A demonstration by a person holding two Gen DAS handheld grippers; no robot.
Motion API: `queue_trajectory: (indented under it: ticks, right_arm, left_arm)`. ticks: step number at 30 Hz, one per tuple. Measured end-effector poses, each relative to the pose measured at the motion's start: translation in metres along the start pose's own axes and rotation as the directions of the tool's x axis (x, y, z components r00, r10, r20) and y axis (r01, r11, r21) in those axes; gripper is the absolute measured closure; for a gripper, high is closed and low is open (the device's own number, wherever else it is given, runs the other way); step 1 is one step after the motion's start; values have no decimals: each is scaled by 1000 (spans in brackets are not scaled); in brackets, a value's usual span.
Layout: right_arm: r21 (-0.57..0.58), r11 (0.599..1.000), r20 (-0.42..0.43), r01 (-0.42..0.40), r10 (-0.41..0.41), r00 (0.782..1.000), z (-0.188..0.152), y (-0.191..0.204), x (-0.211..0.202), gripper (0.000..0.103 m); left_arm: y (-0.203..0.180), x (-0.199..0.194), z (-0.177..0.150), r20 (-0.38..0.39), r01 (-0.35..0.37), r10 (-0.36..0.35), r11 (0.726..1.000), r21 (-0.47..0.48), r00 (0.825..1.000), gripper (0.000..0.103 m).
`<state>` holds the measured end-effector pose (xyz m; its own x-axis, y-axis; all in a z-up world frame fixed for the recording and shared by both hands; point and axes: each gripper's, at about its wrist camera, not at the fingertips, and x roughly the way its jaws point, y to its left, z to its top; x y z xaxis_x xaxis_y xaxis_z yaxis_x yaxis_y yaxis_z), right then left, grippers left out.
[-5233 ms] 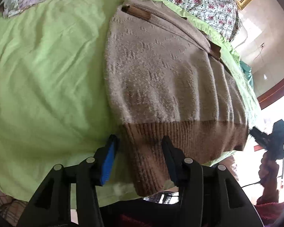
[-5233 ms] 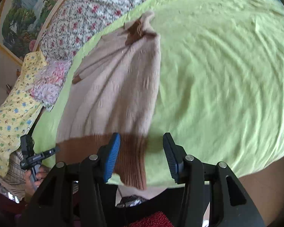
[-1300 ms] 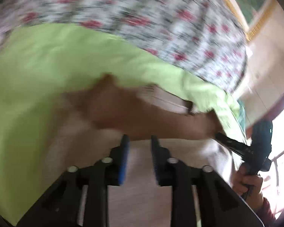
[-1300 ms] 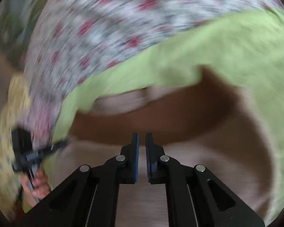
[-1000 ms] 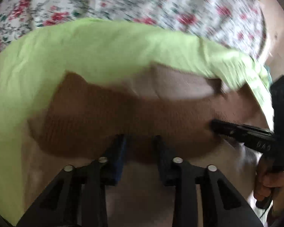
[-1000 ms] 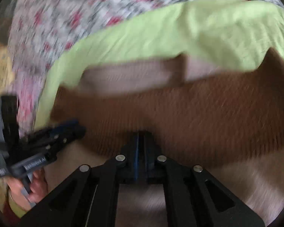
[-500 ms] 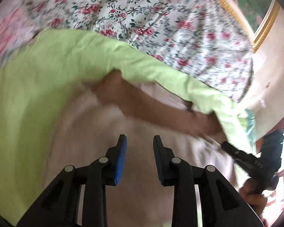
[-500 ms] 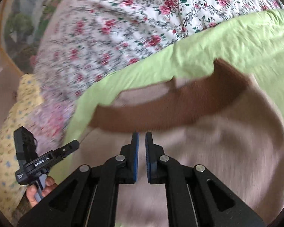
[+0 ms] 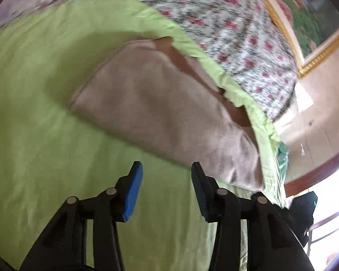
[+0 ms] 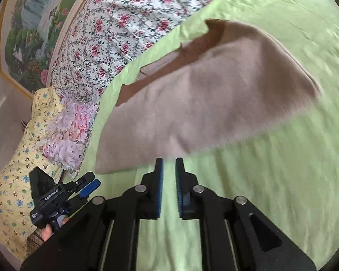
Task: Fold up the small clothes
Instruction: 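Open both grippers and lift them off the folded sweater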
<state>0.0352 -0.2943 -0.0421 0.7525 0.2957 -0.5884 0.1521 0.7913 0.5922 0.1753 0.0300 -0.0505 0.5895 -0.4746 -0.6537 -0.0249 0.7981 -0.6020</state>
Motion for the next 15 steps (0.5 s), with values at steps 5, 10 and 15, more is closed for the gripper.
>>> queue_trajectory:
  ticks: [5, 10, 15]
  right_arm:
    - [14, 1000, 5, -10, 9, 1000, -16, -6, -10, 74]
    - [20, 999, 11, -25, 25, 1000, -19, -4, -14, 72]
    - [-1, 1000, 18, -22, 22, 1000, -17, 5, -16, 71]
  left_arm:
    - [16, 6, -4, -8, -31, 31, 998, -55, 999, 56]
    - [24, 22, 8, -4, -33, 33, 993, -110, 999, 53]
    - [38, 49, 34, 42, 36, -28, 980, -198, 999, 54]
